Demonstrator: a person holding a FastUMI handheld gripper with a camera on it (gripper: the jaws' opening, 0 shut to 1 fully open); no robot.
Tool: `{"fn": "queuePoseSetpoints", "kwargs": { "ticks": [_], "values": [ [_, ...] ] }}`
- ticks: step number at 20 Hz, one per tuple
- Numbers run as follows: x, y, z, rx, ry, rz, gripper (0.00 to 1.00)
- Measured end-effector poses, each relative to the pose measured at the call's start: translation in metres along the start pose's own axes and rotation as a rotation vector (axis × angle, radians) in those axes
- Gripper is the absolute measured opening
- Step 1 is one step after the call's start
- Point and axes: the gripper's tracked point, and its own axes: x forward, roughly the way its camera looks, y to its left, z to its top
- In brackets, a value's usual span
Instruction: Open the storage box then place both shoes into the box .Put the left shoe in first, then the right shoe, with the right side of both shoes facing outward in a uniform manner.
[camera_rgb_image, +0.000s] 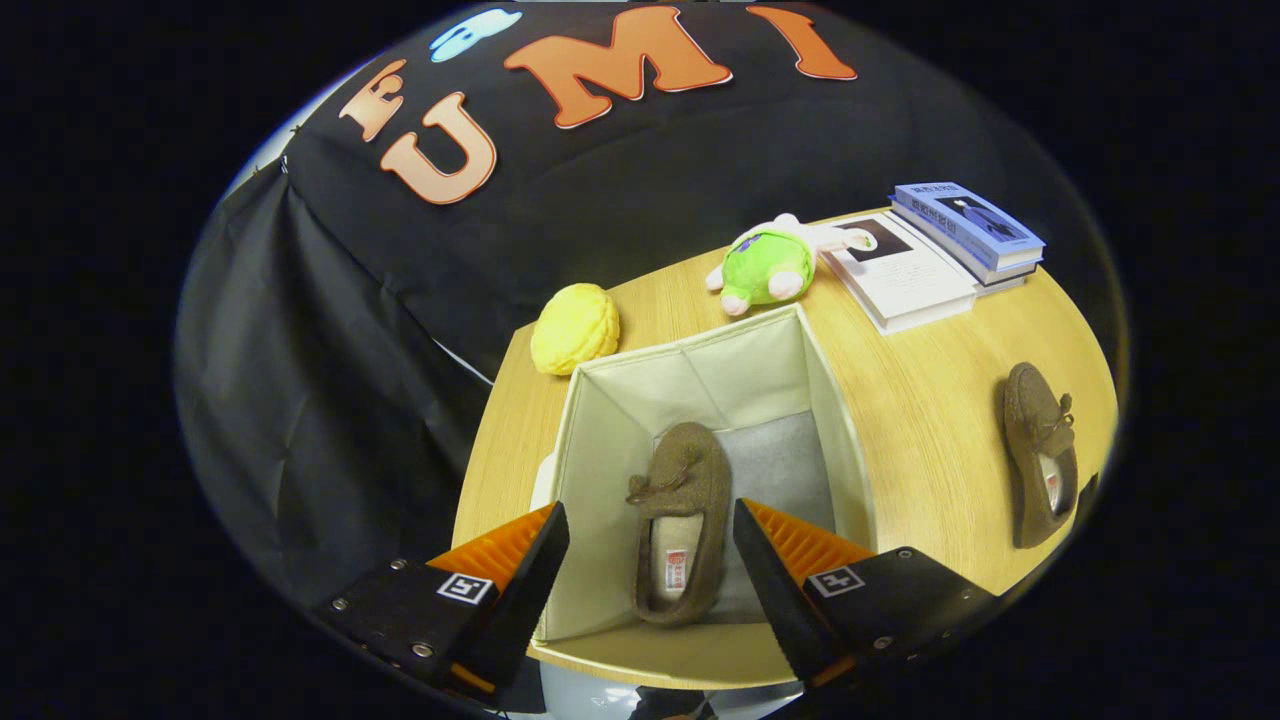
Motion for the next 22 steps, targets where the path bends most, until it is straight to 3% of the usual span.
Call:
{"fn": "queuePoseSetpoints", "kwargs": {
  "ticks": [7, 14, 22],
  "values": [
    [-0.04, -0.046, 0.043, 0.016, -0.109, -0.011, 0.98],
    [-0.079, -0.148, 0.064, 0.011, -0.191, -0.196, 0.98],
    [-0.109, -0.263, 0.034, 0.122, -0.181, -0.392, 0.98]
  ]
}}
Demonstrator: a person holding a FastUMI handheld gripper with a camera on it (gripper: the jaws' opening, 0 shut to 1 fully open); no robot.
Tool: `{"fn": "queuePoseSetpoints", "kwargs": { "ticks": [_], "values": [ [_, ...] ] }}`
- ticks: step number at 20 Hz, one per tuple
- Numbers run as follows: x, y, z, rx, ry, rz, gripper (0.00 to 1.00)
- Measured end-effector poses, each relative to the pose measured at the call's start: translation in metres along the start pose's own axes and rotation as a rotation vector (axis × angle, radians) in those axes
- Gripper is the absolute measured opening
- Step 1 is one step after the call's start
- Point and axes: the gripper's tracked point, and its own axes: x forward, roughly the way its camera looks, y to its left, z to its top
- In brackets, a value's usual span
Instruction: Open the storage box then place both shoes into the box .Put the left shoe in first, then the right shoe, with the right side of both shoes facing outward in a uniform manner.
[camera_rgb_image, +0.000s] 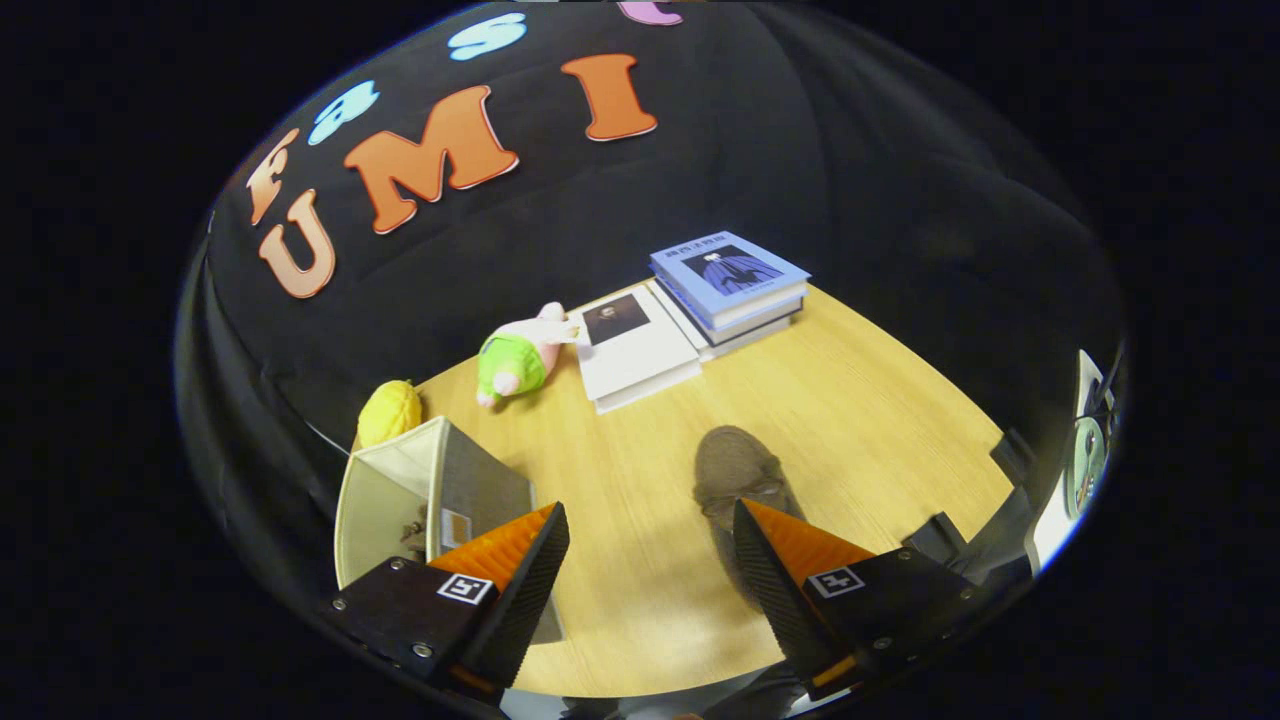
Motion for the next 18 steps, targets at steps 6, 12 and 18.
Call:
{"fn": "queuePoseSetpoints", "kwargs": {
  "ticks": [6, 12, 18],
  "values": [
    [0.015, -0.079, -0.027, 0.047, 0.05, -0.146, 0.99],
    [0.045, -0.109, -0.057, 0.056, 0.138, -0.181, 0.91],
    [0.072, -0.11, -0.072, 0.127, 0.188, -0.162, 0.51]
  ]
}}
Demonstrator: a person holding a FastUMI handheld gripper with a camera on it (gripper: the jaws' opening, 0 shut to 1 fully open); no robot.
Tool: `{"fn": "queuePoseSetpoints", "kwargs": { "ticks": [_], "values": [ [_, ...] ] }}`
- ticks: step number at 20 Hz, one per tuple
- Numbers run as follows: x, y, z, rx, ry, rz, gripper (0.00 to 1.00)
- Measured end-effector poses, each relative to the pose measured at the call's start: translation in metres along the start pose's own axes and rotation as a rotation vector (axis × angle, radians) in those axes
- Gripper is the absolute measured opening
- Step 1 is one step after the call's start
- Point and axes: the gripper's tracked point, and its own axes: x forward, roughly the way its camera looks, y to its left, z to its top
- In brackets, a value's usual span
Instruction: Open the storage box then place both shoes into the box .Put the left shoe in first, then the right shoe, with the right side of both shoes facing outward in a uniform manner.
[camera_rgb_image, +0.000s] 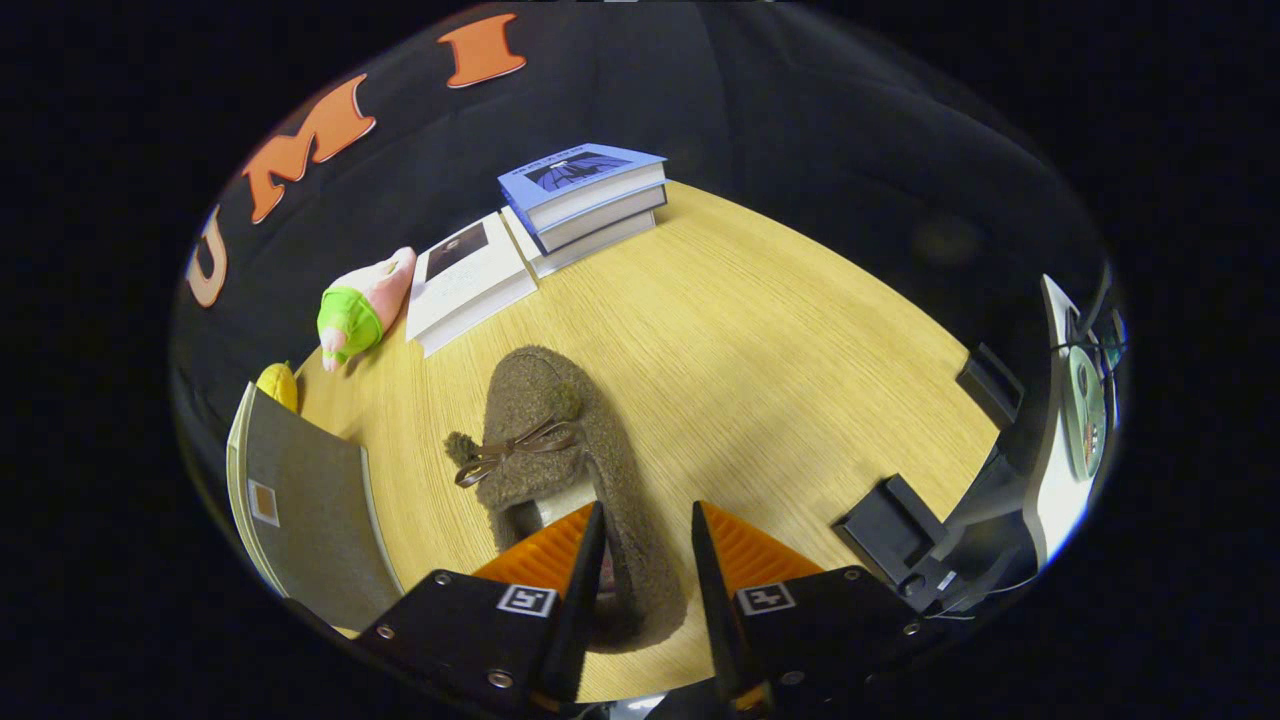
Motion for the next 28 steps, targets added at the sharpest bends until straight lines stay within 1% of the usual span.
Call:
{"fn": "queuePoseSetpoints", "kwargs": {
  "ticks": [1, 2, 3, 4, 6, 8, 14, 18, 22, 26, 28],
  "values": [
    [0.004, 0.004, -0.004, 0.019, 0.017, 0.018, 0.43],
    [0.005, 0.001, -0.003, 0.024, 0.015, 0.001, 0.3],
    [0.005, -0.002, 0.001, 0.033, -0.003, -0.017, 0.21],
    [0.003, 0.0, 0.0, 0.044, -0.004, -0.019, 0.05],
    [-0.005, 0.005, 0.001, 0.076, -0.015, -0.007, 0.01],
    [-0.013, 0.007, 0.007, 0.085, -0.034, -0.013, 0.01],
    [-0.055, 0.044, 0.033, 0.09, -0.1, 0.055, 0.01],
    [-0.09, 0.099, 0.05, 0.066, -0.14, 0.148, 0.01],
    [-0.122, 0.159, 0.056, 0.019, -0.17, 0.238, 0.01],
    [-0.146, 0.219, 0.047, -0.027, -0.164, 0.335, 0.0],
    [-0.156, 0.242, 0.039, -0.05, -0.157, 0.368, 0.01]
  ]
}}
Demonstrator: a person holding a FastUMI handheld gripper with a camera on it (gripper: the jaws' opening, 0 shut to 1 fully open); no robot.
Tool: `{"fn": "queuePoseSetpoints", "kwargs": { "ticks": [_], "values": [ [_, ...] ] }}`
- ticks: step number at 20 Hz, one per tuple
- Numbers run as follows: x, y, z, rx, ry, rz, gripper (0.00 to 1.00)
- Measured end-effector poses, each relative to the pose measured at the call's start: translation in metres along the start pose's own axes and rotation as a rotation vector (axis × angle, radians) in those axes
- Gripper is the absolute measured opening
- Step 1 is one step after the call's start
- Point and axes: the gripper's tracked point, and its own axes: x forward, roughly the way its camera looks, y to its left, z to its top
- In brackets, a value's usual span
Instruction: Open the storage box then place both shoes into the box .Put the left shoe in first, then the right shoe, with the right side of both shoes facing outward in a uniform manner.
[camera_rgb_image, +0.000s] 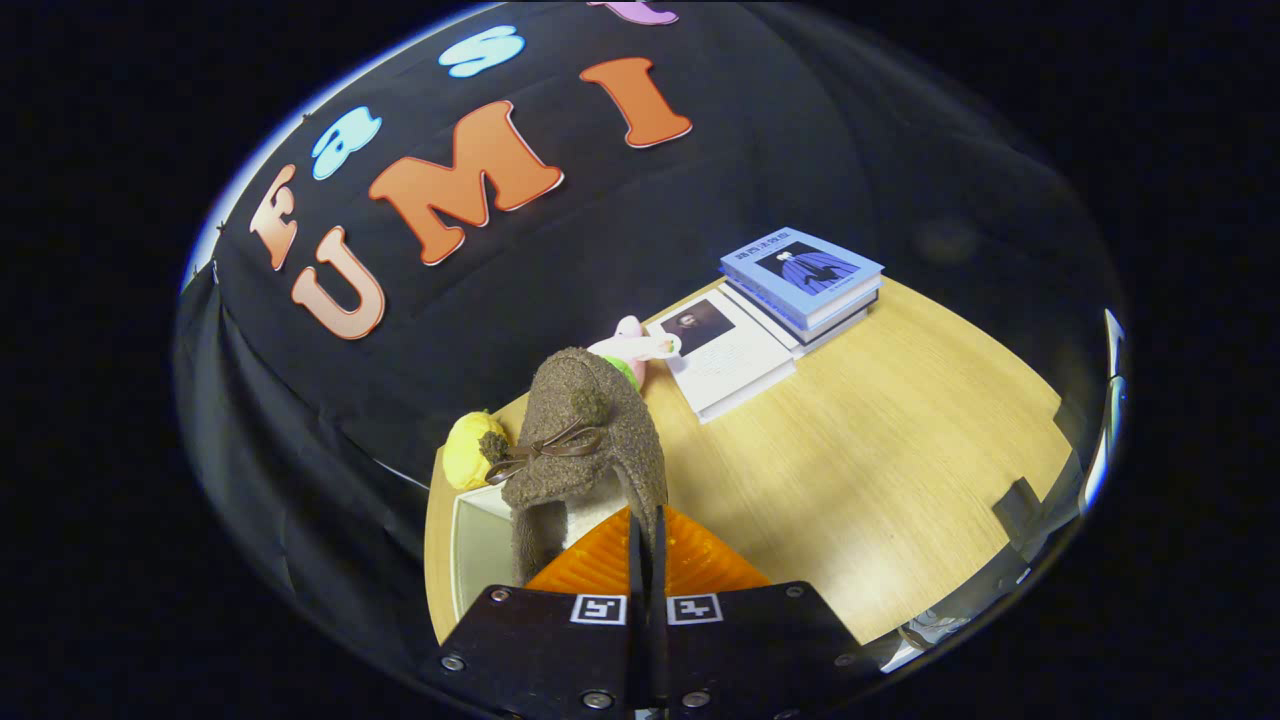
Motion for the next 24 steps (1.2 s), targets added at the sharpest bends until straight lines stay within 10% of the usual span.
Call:
{"fn": "queuePoseSetpoints", "kwargs": {
  "ticks": [19, 23, 24],
  "values": [
    [0.041, 0.061, -0.093, -0.17, 0.171, -0.018, 0.03],
    [0.029, 0.076, -0.078, -0.137, 0.136, 0.03, 0.18],
    [0.026, 0.077, -0.07, -0.146, 0.115, 0.031, 0.36]
  ]
}}
